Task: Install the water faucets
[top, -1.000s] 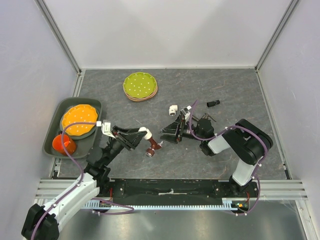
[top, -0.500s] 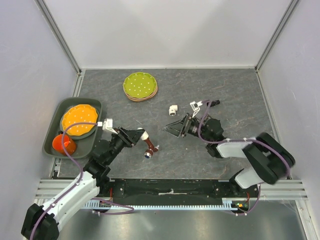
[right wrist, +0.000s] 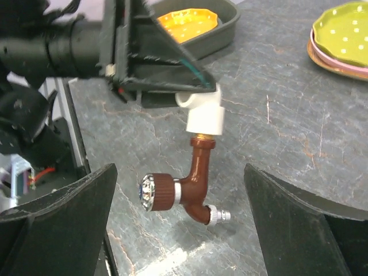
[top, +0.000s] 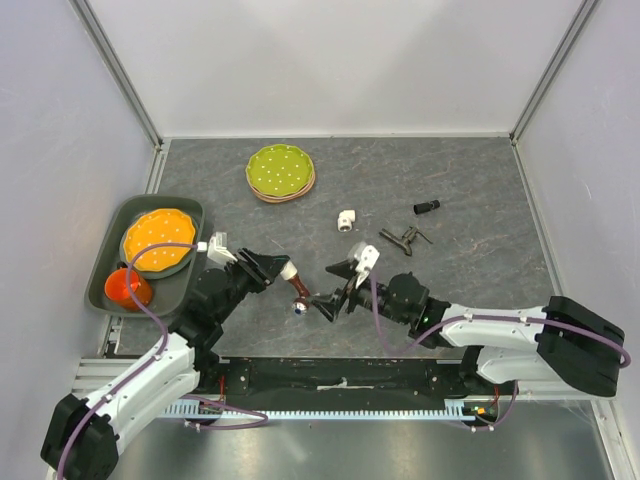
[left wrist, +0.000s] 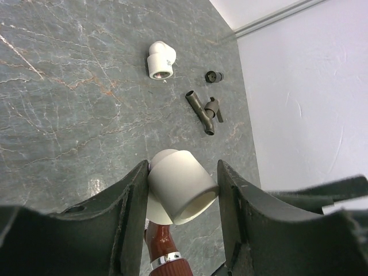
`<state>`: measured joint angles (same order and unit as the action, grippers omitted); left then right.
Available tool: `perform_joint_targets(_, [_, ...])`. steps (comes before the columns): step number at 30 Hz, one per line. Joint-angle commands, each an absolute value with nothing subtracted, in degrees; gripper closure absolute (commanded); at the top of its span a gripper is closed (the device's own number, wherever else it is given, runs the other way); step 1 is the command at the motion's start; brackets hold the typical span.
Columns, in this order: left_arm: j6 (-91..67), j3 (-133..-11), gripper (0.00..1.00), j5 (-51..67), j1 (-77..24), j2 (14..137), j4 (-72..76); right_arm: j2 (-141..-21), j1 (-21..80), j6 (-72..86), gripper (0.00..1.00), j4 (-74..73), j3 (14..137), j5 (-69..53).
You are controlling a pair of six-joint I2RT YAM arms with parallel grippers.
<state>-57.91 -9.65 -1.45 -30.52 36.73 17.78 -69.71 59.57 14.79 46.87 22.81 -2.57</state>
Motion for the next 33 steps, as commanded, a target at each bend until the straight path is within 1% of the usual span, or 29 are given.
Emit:
perform_joint_targets(1, [-61.44,-13.18,0.98,-2.64,-30.50,36.30,19.43,-71.79,68.61,-2.97,0.02,48.24,22.94,9.30])
perform_joint_targets(5, [-61.70,-13.36,0.98,-2.46,-30.50,35.86,18.99,-77.77,74.87,-10.27,0.02,50.09,24.78,19.82])
perform_joint_targets(7, [-61.79,-13.36,0.98,-2.29,-30.50,35.51,18.81,-81.19,77.50,-13.18,0.02,51.32,25.92,22.49])
perform_joint_targets(12, [-61.96,-13.27,0.98,-1.67,-30.50,34.37,18.54,-87.00,79.27,-15.90,0.02,53.08,28.30,26.53])
perform_joint_targets(18, [-62.84,-13.01,0.98,-0.36,-30.59,33.66,18.46,-94.55,81.03,-19.51,0.02,60.72,30.23,34.26])
perform_joint_targets(23, [-63.37,-12.92,0.98,-0.26,-30.50,32.70,18.46,-98.69,81.30,-21.62,0.09,64.07,31.82,37.17])
perform_joint_targets(26, [-63.54,-13.01,0.98,-0.26,-30.50,31.99,18.54,-100.28,81.30,-21.45,0.16,65.83,31.82,38.67])
perform_joint_targets(29, [-63.46,-13.09,0.98,1.49,-30.59,31.64,18.72,-100.37,81.30,-20.92,0.24,67.67,31.12,39.02])
perform_joint_targets(30, [-63.54,-12.83,0.98,1.76,-30.59,31.64,19.16,-100.20,81.21,-20.66,0.29,68.55,30.85,39.02])
perform_joint_targets(32, [-63.63,-12.66,0.98,2.37,-30.59,31.73,19.86,-99.84,81.30,-20.22,0.34,68.90,30.59,38.85])
perform_joint_targets(33, [-63.72,-12.48,0.98,2.63,-30.50,31.73,20.65,-99.41,81.21,-19.78,0.41,69.43,30.24,38.67])
